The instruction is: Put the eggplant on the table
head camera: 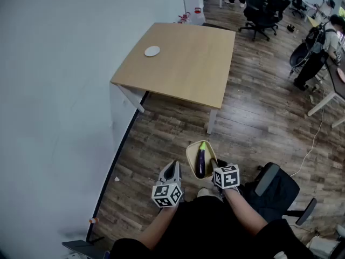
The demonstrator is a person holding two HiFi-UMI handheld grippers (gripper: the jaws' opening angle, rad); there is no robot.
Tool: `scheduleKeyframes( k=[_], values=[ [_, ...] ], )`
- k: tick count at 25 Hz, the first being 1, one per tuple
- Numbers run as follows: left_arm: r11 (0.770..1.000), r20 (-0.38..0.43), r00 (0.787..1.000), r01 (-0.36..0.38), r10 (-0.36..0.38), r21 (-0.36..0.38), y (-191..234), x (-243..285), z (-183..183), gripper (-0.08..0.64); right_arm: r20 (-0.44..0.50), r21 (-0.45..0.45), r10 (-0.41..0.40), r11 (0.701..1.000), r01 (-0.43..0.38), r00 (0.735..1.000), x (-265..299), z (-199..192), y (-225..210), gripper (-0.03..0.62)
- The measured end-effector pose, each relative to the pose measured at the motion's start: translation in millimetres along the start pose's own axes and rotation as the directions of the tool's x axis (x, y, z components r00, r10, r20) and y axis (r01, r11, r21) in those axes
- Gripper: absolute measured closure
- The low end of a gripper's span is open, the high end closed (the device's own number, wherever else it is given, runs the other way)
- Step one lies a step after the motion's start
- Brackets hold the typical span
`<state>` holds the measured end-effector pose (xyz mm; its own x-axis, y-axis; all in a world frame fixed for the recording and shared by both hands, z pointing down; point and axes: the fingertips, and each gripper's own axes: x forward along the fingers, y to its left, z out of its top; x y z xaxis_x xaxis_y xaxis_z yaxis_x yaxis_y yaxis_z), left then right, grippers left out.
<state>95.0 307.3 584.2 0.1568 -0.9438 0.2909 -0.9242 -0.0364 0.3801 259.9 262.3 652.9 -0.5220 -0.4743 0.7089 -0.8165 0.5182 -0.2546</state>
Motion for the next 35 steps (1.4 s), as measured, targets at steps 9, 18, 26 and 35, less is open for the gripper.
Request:
scheduleKeyframes(
  k=[9, 18, 26, 35],
  values=[
    [1.000, 0.020, 1.000, -0.024, 0.024, 0.015, -10.4, -6.7, -0.2, 0.549, 0.054, 0.078, 0.008, 0.997, -0.013, 0.998, -7.4, -4.6, -16.0, 0.529],
    [1.000, 0.021, 1.000, 0.004, -0.004, 0.005, -7.8, 5.4, 1.6, 0.549, 0.047, 0.111, -0.005, 0.994, -0.001, 0.999, -1.4, -8.8, -26.6, 0.529],
    [0.991, 0.033, 0.995, 0.085, -0.089, 0.100, 5.6, 39.0, 26.6, 0.549, 0.020, 0.099, -0.001, 0.995, -0.001, 1.000, 34.0, 18.5, -15.0, 0.529],
    [0.998, -0.016, 0.998, 0.067, -0.067, 0.011, 82.9, 104.1, 57.2, 0.549, -0.051, 0.098, -0.010, 0.995, 0.015, 0.999, 101.9, 72.8, 2.6, 0.529]
  ],
)
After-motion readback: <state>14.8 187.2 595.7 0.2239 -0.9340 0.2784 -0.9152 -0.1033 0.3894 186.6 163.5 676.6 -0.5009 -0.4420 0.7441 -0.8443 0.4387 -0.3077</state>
